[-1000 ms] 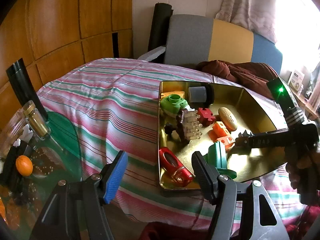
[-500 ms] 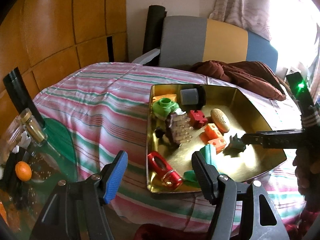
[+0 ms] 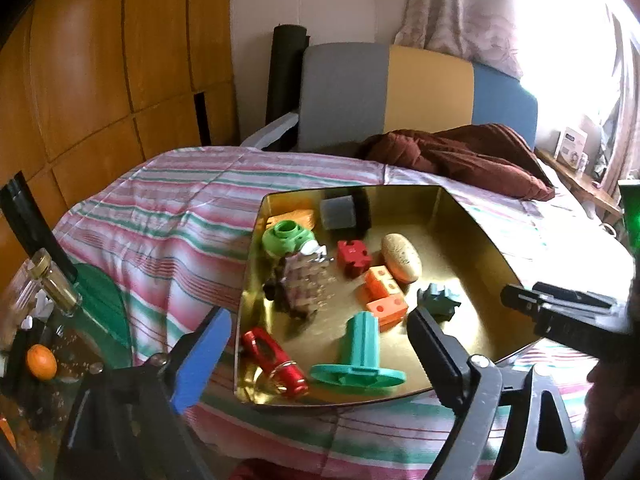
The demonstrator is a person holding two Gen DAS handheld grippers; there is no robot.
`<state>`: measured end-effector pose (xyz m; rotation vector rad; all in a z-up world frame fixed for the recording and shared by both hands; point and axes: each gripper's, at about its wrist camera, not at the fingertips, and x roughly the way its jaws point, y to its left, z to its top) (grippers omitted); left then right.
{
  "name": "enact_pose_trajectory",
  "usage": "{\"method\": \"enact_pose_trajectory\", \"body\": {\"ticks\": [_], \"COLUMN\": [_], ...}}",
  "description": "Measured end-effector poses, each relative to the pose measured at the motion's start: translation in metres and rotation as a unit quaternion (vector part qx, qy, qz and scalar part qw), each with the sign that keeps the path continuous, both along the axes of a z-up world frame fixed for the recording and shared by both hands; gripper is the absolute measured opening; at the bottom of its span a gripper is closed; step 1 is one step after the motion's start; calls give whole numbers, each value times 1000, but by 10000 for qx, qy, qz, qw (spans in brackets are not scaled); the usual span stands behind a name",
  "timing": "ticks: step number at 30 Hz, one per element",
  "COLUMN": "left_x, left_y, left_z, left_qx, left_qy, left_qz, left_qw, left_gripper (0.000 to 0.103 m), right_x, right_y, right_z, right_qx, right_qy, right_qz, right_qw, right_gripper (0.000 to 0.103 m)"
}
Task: Organize rigid objects
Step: 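Withdraw both open tools from the gold tray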
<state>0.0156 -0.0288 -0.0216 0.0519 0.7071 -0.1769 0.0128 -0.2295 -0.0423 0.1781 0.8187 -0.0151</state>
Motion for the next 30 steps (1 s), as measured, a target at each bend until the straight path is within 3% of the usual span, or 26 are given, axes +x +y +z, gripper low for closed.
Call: {"method": "enact_pose_trajectory", "body": {"ticks": [4, 10, 17, 30], "left_x": [-5, -11, -20, -26], "left_y": [-4, -1, 7, 30], "left_z": [2, 9, 12, 11], "left_qx": [-51, -303, -265, -286], "left_qy": [-41, -52, -133, -196], "left_qz": [26, 114, 422, 858], "left_qw": [10000, 9995, 9987, 9957], "left_gripper": [103, 103, 103, 103], "right_x": [-13, -25, -29, -30], "right_y": [-2, 3, 24, 49], "right_z": [0, 2, 5, 9], "right_qx": [-24, -342, -698, -855], "right_qy": [-189, -392, -454, -516], "right_qz": [-227, -369, -162, 143], "right_qw": [9996, 9980, 9964, 9949], "right_gripper": [54, 54, 54, 54]}}
